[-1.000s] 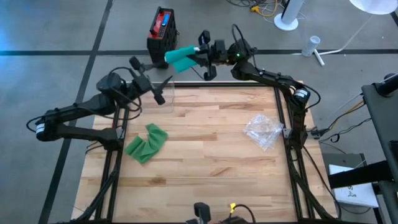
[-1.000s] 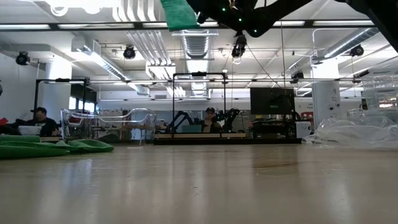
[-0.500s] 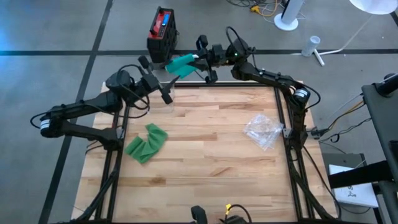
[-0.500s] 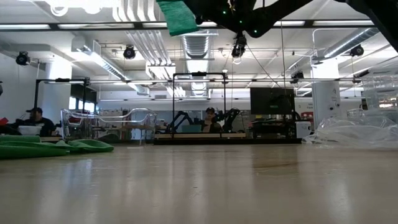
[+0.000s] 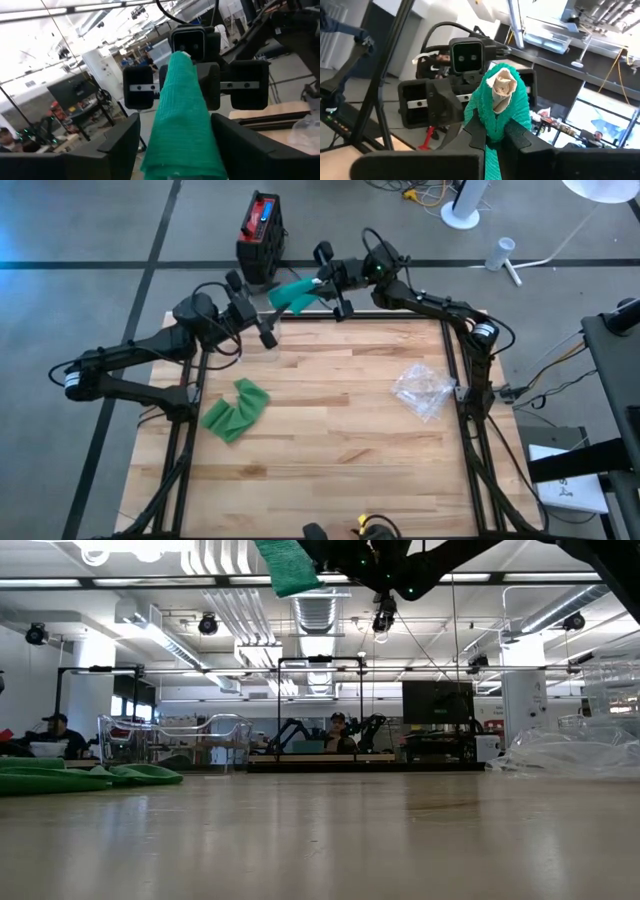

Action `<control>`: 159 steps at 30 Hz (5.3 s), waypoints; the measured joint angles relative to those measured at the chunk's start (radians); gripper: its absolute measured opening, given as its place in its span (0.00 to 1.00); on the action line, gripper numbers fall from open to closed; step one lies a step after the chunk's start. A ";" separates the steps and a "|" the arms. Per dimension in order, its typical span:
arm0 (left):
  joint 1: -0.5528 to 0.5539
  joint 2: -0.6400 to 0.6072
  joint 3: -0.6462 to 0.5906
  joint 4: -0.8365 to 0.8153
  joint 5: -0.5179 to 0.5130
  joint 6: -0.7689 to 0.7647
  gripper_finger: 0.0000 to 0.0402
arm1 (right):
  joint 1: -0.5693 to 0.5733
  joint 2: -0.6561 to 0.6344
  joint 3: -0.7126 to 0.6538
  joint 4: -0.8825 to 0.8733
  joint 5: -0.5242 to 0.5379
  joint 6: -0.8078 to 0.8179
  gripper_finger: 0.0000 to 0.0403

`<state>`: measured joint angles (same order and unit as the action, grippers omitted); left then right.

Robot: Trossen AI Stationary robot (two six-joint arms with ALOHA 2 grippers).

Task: Roll bandage
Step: Roll the blue bandage

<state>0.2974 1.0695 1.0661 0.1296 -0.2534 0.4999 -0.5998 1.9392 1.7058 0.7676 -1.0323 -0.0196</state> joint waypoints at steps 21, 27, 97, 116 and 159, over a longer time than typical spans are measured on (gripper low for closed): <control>0.002 0.028 0.000 -0.021 0.012 -0.064 0.07 | 0.001 0.000 0.008 -0.008 -0.056 0.115 0.07; 0.004 0.015 0.000 -0.014 -0.019 -0.061 0.09 | -0.003 -0.011 0.008 -0.015 -0.037 0.280 0.24; 0.045 0.362 -0.014 0.433 0.167 0.108 0.12 | 0.092 -0.360 0.070 -1.362 0.643 -0.870 0.11; 0.114 0.102 -0.013 0.094 0.512 -0.330 0.62 | 0.113 -0.358 0.061 -1.261 0.568 -1.128 0.05; 0.243 0.224 0.347 -0.547 0.638 -0.259 0.58 | 0.228 -0.300 -0.336 -0.352 0.844 -1.460 0.05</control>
<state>0.5407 1.2931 1.4132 -0.4171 0.3847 0.2405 -0.3718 1.6394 1.3701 0.4158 -0.1879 -1.4795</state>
